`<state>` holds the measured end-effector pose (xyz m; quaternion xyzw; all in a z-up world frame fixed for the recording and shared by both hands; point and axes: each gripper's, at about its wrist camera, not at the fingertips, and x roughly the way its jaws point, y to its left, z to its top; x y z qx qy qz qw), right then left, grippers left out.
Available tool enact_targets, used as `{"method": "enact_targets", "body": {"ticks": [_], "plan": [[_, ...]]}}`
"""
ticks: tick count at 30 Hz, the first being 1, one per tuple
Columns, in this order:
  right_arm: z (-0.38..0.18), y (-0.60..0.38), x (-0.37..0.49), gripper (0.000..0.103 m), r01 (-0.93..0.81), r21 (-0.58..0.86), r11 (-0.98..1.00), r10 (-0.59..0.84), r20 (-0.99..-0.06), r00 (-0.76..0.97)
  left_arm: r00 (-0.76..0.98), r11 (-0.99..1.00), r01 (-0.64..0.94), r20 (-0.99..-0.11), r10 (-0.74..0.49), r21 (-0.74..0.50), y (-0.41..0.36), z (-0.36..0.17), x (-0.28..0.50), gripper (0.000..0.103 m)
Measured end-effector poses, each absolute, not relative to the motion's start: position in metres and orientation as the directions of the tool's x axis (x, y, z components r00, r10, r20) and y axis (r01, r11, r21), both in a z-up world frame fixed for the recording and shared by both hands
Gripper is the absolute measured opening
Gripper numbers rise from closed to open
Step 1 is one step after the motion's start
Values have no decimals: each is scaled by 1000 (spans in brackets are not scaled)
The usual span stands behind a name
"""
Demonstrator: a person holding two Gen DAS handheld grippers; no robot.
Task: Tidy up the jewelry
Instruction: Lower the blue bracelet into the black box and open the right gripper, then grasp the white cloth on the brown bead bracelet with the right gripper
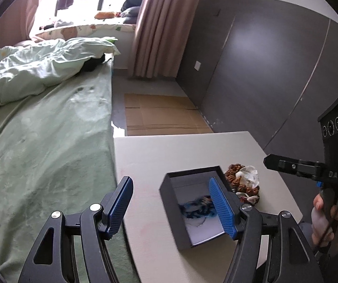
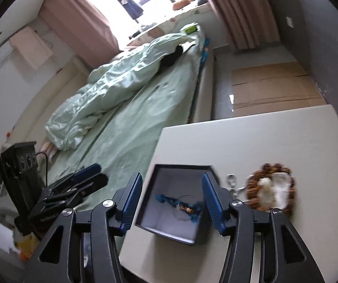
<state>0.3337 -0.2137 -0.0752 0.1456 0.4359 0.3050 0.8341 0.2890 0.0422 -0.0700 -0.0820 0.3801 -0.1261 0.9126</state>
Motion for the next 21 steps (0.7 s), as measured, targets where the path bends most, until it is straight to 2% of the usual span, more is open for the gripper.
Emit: {"method": "enact_targets", "body": {"ticks": [10, 21], "plan": [[-94, -273, 332, 53, -302, 463, 833, 553, -678, 485, 638, 945, 277, -703, -316, -174, -14, -64, 289, 68], [-139, -294, 346, 53, -213, 498, 841, 536, -707, 461, 559, 934, 322, -766, -319, -153, -49, -68, 303, 68]]}}
